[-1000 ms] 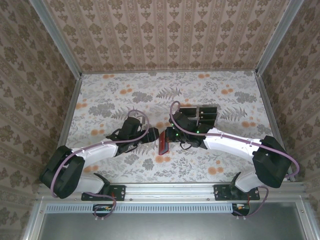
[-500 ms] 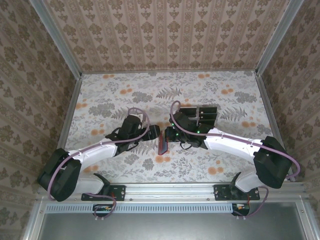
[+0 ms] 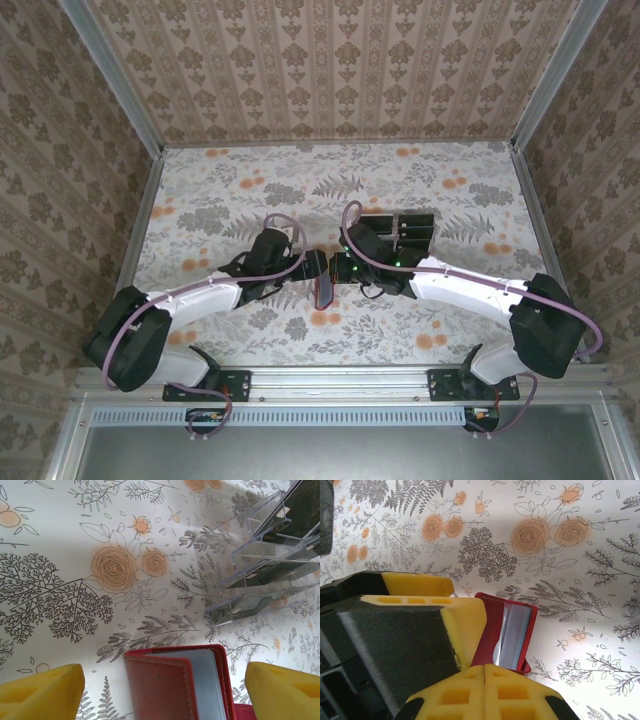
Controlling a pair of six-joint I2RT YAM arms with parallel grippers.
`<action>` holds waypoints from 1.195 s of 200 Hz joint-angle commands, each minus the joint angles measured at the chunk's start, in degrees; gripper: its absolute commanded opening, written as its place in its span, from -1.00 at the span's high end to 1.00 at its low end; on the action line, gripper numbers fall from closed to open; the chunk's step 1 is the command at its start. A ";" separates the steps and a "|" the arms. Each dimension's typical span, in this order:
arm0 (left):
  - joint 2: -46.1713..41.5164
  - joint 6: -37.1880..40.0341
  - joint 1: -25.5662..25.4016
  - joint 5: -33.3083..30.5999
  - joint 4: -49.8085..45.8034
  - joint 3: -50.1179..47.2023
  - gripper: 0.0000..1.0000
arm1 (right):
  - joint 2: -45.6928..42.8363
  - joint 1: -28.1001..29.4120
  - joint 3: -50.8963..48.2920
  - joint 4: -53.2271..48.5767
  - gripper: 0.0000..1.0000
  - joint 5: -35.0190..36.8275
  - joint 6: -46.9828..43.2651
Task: Put the credit cards into the card holder
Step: Open the card holder at the center of the table.
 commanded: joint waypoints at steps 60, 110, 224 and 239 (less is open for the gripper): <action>1.75 1.35 -0.51 -4.58 -4.58 -0.15 -0.61 | -2.44 -1.75 -4.11 1.83 1.00 0.01 1.26; 0.37 1.82 -0.28 -7.50 -6.93 -3.05 -0.49 | -2.72 -3.78 -11.55 4.66 1.00 0.27 2.64; -4.69 2.93 -0.07 -17.03 -19.55 -5.36 -0.53 | 0.08 -4.05 -18.73 7.69 1.00 4.12 3.18; -3.95 2.79 -0.01 -17.03 -19.63 -5.56 -0.54 | 0.85 -4.07 -18.63 8.25 1.00 3.79 3.36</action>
